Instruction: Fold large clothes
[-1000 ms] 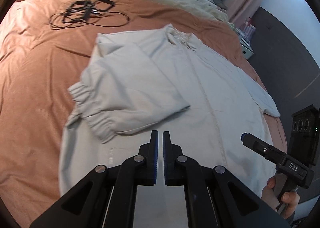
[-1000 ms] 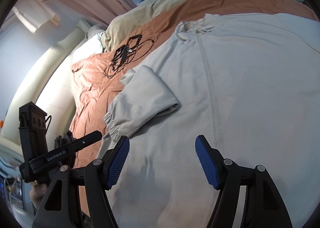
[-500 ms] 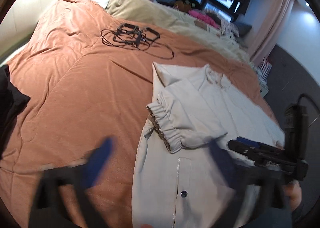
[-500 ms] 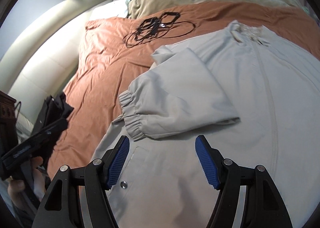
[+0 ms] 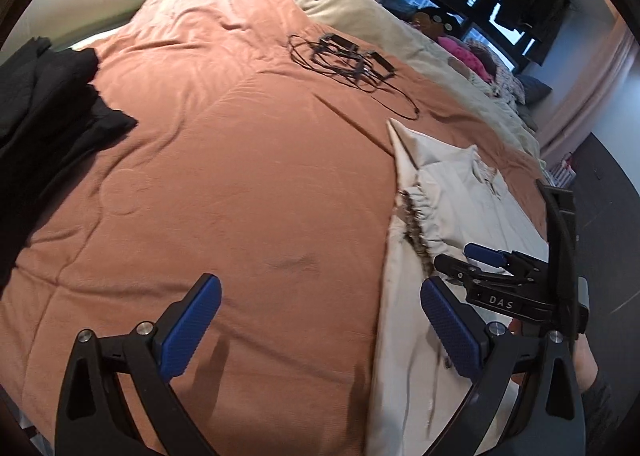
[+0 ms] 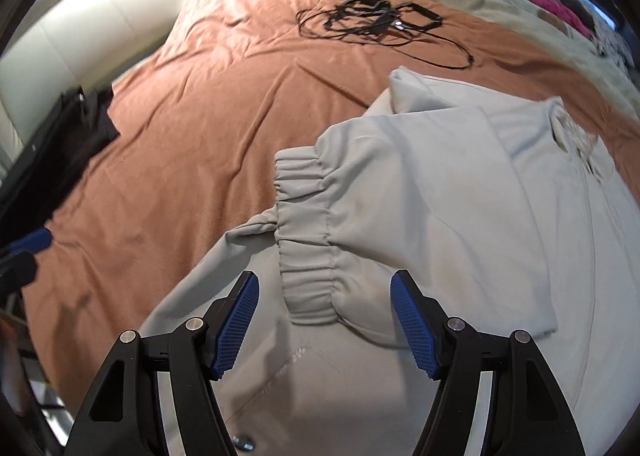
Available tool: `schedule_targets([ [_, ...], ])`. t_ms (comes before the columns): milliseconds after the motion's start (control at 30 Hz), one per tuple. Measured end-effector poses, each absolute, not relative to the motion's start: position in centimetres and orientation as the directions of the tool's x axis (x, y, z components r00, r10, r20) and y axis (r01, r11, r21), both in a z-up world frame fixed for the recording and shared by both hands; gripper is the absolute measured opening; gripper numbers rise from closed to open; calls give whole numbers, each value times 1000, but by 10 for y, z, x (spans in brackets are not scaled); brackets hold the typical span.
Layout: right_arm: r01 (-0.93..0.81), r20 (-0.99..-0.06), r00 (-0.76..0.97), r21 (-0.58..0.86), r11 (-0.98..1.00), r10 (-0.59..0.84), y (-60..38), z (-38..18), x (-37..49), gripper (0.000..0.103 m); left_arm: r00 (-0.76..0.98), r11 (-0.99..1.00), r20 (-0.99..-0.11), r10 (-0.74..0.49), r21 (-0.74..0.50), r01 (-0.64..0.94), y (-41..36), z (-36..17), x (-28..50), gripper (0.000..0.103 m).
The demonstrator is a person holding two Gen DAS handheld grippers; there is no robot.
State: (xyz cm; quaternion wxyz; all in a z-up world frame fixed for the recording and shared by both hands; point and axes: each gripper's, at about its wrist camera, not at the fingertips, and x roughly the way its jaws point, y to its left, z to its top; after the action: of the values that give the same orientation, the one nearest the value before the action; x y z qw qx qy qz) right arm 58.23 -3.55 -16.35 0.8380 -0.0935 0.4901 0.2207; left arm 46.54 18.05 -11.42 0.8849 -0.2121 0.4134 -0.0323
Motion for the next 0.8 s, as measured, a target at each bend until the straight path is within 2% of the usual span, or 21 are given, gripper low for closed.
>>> schedule_targets([
  [100,-494,-883,407,2,870,233,-18,-177,589,67,661,903,-723,-202,-399,-161,192,-119,463,85],
  [133,-498,-893,399,-18,867,211,-14,-183,591,63,657,898,-727,-199,-405,-175,196,-122,464,82],
  [167,-494,-905,389,-48,868,172,-10,-192,594,44,651,892,-733,-197,-409,-190,199,-125,465,82],
  [267,-490,-902,386,-25,872,191,-17,-193,597,34,652,888,-734,-189,-412,-206,202,-129,464,82],
  [367,-481,-879,414,10,876,237,-32,-174,595,30,674,876,-714,-191,-433,-211,198,-128,465,82],
  [467,-439,-842,457,66,896,286,-62,-145,594,15,703,867,-689,-177,-447,-221,190,-123,467,82],
  [633,-356,-768,550,141,924,329,-133,-91,590,11,674,903,-707,-214,-406,-140,162,-111,488,82],
  [667,-335,-755,565,158,929,333,-148,-82,590,8,670,916,-714,-205,-382,-126,153,-108,492,82],
  [800,-255,-714,630,181,950,306,-205,-52,591,6,666,944,-715,-211,-327,-51,124,-99,505,82],
])
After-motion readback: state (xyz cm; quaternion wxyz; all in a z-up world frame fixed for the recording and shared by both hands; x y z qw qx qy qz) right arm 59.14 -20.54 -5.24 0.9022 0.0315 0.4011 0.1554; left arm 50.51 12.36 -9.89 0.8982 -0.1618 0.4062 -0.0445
